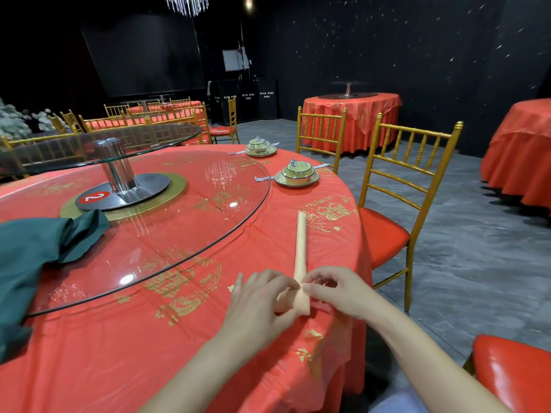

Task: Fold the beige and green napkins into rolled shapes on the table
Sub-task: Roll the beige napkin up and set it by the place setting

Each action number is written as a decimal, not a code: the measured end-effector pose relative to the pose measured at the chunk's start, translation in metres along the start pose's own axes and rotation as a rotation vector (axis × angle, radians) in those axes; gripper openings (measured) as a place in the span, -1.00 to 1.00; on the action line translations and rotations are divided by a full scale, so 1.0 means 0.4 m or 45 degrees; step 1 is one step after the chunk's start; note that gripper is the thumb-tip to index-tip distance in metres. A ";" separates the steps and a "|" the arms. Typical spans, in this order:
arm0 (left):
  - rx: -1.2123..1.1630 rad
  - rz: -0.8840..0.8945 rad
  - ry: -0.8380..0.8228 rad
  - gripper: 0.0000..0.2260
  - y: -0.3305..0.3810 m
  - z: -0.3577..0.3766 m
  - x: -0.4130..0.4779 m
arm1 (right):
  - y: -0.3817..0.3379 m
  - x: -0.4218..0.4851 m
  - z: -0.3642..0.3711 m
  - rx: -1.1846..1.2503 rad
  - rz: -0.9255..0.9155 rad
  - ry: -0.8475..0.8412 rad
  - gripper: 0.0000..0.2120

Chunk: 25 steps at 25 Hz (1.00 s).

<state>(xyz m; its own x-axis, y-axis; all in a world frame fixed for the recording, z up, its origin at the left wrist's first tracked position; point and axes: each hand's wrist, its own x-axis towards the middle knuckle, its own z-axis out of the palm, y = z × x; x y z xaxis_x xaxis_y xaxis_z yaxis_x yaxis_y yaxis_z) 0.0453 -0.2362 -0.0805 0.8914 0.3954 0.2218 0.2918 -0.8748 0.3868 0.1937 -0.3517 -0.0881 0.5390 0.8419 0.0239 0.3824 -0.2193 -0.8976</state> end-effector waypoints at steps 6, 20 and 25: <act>-0.131 -0.059 -0.194 -0.70 -0.022 -0.017 0.088 | -0.005 -0.004 -0.019 -0.179 -0.164 0.123 -0.76; -0.415 -0.142 -0.225 -0.65 -0.062 -0.005 0.185 | 0.026 0.023 -0.001 -0.653 -0.191 0.168 -0.57; -0.140 -0.019 0.192 -0.62 -0.058 0.022 0.131 | 0.023 0.067 -0.016 -0.602 -0.151 0.102 -0.58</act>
<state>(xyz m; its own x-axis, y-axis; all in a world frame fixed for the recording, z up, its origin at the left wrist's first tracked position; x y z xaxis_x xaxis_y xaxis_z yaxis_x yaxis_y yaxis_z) 0.0883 -0.1975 -0.0857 0.8228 0.4525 0.3438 0.2574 -0.8360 0.4846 0.2163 -0.3343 -0.0928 0.5201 0.8381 0.1646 0.7334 -0.3395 -0.5889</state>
